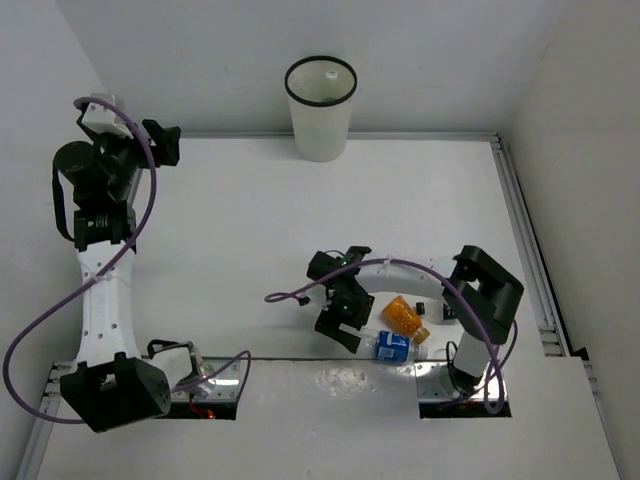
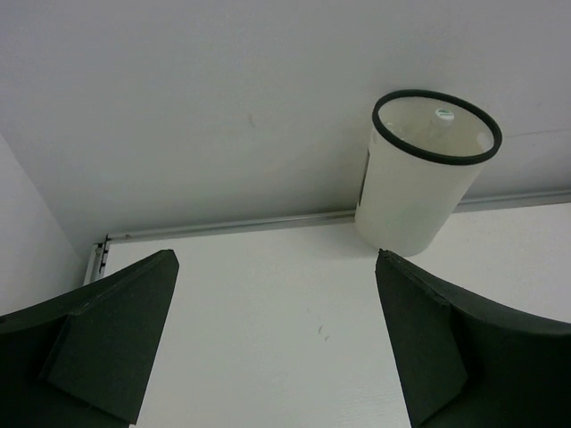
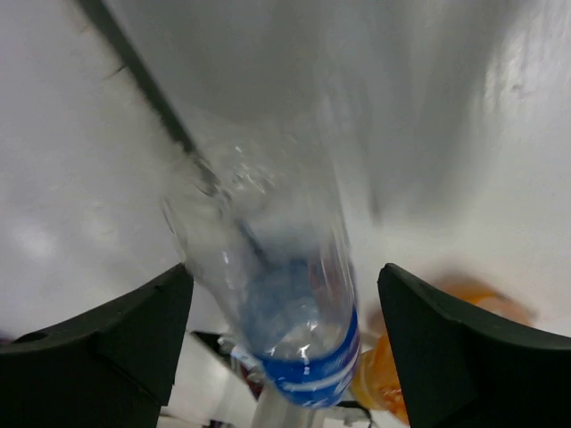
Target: Put the plastic bottles in the bin
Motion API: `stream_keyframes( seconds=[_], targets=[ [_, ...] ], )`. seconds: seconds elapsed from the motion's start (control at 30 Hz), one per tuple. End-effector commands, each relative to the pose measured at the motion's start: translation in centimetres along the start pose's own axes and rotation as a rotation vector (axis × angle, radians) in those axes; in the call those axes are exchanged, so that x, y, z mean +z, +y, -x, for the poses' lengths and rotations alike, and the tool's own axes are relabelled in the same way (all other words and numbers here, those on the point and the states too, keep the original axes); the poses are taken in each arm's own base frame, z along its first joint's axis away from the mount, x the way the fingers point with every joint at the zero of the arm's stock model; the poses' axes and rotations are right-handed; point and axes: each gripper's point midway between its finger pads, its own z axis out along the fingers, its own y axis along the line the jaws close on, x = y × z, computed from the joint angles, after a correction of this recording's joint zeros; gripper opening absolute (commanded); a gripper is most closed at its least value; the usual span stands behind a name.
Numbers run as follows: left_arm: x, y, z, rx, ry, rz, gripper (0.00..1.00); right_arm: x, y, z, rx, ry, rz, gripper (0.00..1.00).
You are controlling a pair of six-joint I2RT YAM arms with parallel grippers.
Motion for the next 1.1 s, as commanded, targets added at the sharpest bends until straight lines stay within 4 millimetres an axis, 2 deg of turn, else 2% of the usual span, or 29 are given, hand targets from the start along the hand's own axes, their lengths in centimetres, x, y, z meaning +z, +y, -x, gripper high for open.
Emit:
stream_keyframes(
  seconds=[0.0,0.13,0.23,0.27,0.3,0.33,0.37,0.43,0.47,0.5,0.53,0.57,0.6,0.63,0.67,0.7,0.73,0.77,0.8,0.83,0.87,0.9,0.93,0.97,1.0,1.03,1.07],
  targets=[
    [-0.6,0.6,-0.5,0.006,0.012,0.014,1.0,0.2,-1.9,1.9,0.007,-0.026,-0.113,0.8],
    [-0.4,1.0,-1.8,-0.004,0.034,0.016,1.0,0.4,-2.9,2.6,0.004,-0.025,-0.164,0.63],
    [-0.4,1.1,-2.5,-0.007,0.041,0.016,1.0,1.2,-2.8,1.2,-0.026,0.073,-0.168,0.67],
    [-0.4,1.1,-2.2,-0.003,0.031,0.016,1.0,1.5,-2.7,1.0,-0.027,0.086,-0.166,0.65],
    [-0.5,1.4,-2.2,0.008,0.031,0.024,1.0,1.7,-2.5,0.5,-0.03,0.104,-0.163,0.59],
    [-0.5,1.5,-2.6,0.004,0.039,0.025,1.0,1.5,-2.7,0.7,-0.043,0.088,-0.177,0.35],
    [-0.5,1.5,-2.6,0.004,0.039,0.025,1.0,1.4,-2.7,1.1,-0.057,0.069,-0.186,0.25],
    [-0.5,1.6,-3.3,0.009,0.046,0.026,1.0,-0.2,-3.6,2.5,-0.072,0.005,-0.218,0.06],
    [-0.4,1.4,-3.0,0.015,0.036,0.013,1.0,-0.9,-3.8,2.7,-0.105,0.0,-0.217,0.02],
    [-0.4,1.1,-3.2,0.006,0.033,-0.001,1.0,-4.1,-4.8,6.1,-0.074,-0.128,-0.216,0.0],
    [-0.2,1.1,-4.0,0.0,0.044,-0.016,1.0,-5.5,-5.3,7.4,-0.063,-0.176,-0.212,0.0],
    [-0.1,1.0,-3.7,-0.008,0.032,-0.017,1.0,-9.1,-5.9,10.0,-0.055,-0.264,-0.225,0.0],
    [-0.1,0.8,-4.0,-0.027,0.033,-0.027,1.0,-12.8,-8.6,13.2,0.008,-0.384,-0.228,0.0],
    [0.2,0.4,-4.4,-0.025,0.029,-0.046,1.0,-18.0,-9.5,16.3,0.026,-0.522,-0.258,0.0],
    [0.2,0.4,-4.1,-0.035,0.02,-0.047,1.0,-19.4,-11.0,17.7,0.056,-0.568,-0.263,0.0],
    [0.4,-0.2,-3.8,-0.042,0.006,-0.062,1.0,-24.5,-14.3,19.5,0.107,-0.719,-0.286,0.0],
    [0.7,-0.5,-4.7,-0.054,0.027,-0.078,1.0,-30.4,-15.1,21.5,0.139,-0.9,-0.32,0.0],
    [0.8,-0.6,-4.4,-0.056,0.014,-0.08,1.0,-34.3,-17.7,22.5,0.168,-1.049,-0.364,0.0],
    [1.0,-0.9,-5.3,-0.068,0.034,-0.089,1.0,-36.7,-19.9,21.6,0.24,-1.127,-0.392,0.0],
    [1.1,-1.3,-5.1,-0.075,0.024,-0.1,1.0,-41.1,-21.2,22.9,0.211,-1.311,-0.464,0.0],
    [1.4,-1.3,-5.7,-0.078,0.031,-0.108,1.0,-47.5,-22.4,22.2,0.198,-1.541,-0.552,0.0],
    [1.4,-1.3,-5.7,-0.089,0.032,-0.108,1.0,-50.0,-23.2,22.0,0.17,-1.69,-0.603,0.0],
    [1.7,-1.7,-6.2,-0.096,0.043,-0.12,1.0,-50.0,-26.4,20.3,0.25,-1.729,-0.694,0.0],
    [2.0,-2.1,-6.5,-0.098,0.046,-0.132,1.0,-50.9,-27.2,20.1,0.248,-1.79,-0.739,0.0],
    [2.0,-2.1,-6.5,-0.107,0.046,-0.132,1.0,-54.3,-27.2,19.9,0.184,-1.971,-0.818,0.0],
    [2.3,-2.4,-7.0,-0.114,0.058,-0.141,1.0,-54.3,-29.7,19.3,0.227,-2.004,-0.869,0.0],
    [2.6,-2.7,-7.2,-0.125,0.061,-0.15,1.0,-55.9,-29.8,19.0,0.24,-2.088,-0.848,0.0]
  ],
)
